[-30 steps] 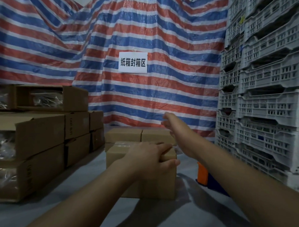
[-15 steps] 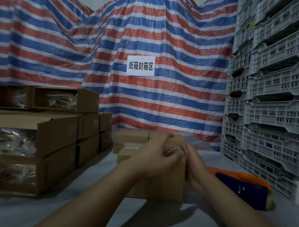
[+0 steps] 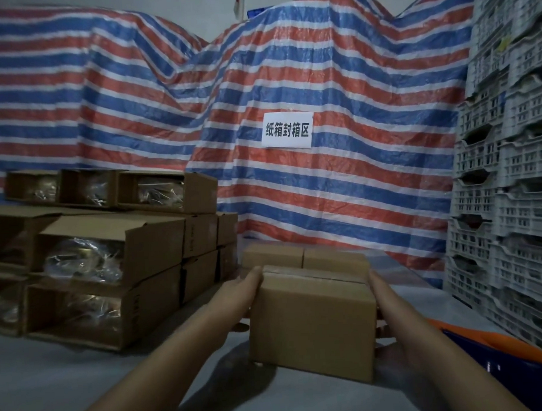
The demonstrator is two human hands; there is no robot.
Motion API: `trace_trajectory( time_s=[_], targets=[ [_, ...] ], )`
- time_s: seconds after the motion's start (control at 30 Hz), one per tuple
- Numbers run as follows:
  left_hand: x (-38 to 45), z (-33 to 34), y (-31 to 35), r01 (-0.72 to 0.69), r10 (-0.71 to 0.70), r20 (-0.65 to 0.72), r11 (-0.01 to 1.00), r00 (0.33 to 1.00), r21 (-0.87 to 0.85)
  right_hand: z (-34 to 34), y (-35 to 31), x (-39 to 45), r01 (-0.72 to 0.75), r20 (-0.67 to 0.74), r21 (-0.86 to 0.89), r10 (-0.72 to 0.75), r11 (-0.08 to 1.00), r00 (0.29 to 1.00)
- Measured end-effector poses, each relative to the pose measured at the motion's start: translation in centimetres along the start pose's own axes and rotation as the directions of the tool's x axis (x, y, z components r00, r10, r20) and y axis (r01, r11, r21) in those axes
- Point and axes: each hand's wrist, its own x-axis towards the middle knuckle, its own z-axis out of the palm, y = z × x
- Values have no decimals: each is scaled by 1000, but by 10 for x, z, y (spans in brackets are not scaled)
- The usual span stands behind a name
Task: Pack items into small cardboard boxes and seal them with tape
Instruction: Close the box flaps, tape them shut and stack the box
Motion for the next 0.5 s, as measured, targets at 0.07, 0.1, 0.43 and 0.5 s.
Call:
trace_trajectory(
  time_s=[0.07, 0.1, 0.43, 0.5],
  targets=[
    [-1, 3, 0, 13, -13, -4, 998, 1000, -70, -3, 4, -3, 7, 24, 8, -8, 1000, 1000],
    [0, 4, 0, 1, -2, -7, 996, 1000, -94, -5, 6, -3, 17, 34, 10, -17, 1000, 999],
    [17, -1, -26, -153, 165, 25, 956, 986, -251, -6, 16, 17, 271, 146, -33, -263, 962, 954],
    [20, -1, -29, -150, 161, 23, 956, 987, -252, -5, 16, 14, 271, 130, -45, -264, 961, 956]
  ],
)
